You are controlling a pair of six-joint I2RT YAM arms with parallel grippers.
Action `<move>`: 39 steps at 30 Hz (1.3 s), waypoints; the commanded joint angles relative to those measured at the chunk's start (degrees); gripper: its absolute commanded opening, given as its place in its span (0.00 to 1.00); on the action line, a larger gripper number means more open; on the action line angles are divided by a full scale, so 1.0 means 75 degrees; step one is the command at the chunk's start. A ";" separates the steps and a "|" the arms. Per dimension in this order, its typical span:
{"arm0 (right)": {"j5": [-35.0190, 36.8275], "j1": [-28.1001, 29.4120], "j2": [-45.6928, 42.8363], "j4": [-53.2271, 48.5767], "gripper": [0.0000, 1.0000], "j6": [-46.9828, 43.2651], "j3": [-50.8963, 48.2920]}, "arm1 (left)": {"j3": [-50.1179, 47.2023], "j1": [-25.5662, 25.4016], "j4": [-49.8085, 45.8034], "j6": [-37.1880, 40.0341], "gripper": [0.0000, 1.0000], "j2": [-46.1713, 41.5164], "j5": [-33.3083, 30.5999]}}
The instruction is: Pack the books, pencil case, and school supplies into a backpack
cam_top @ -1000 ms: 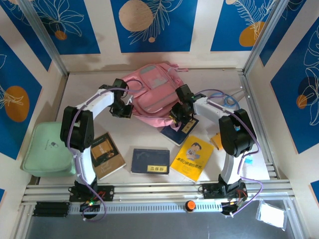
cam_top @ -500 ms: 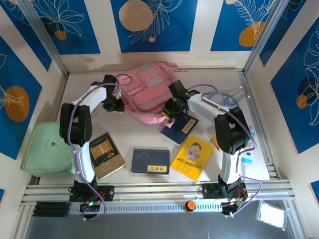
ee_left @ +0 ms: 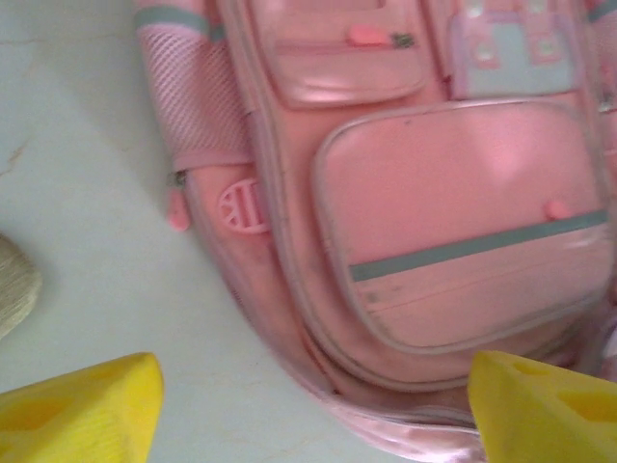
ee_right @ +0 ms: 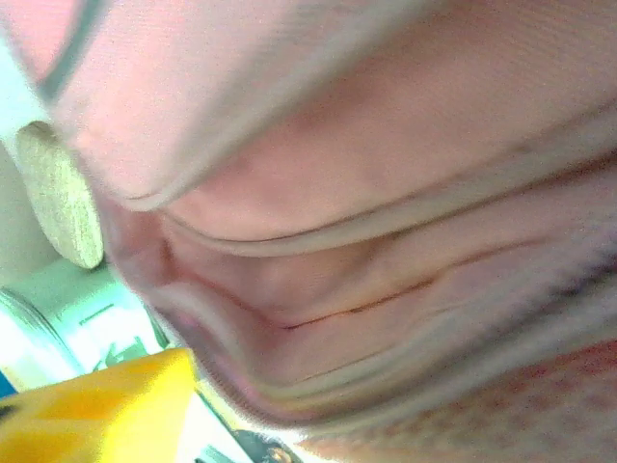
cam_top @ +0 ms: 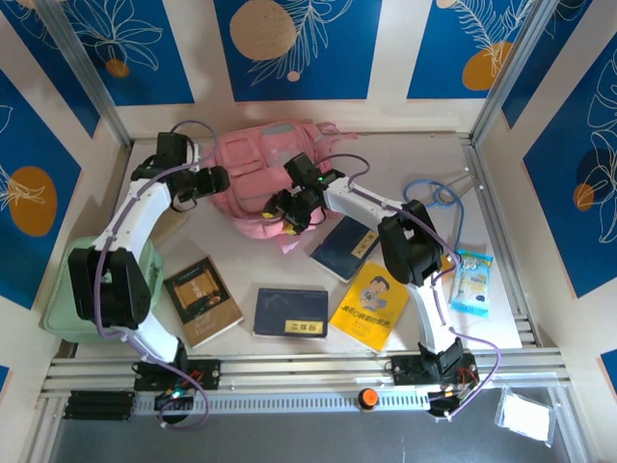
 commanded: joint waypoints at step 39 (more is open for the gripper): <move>0.1410 -0.2667 -0.1981 0.0771 0.71 -0.2572 -0.3928 | 0.1081 -0.3285 0.1216 -0.0870 0.98 0.1915 0.2175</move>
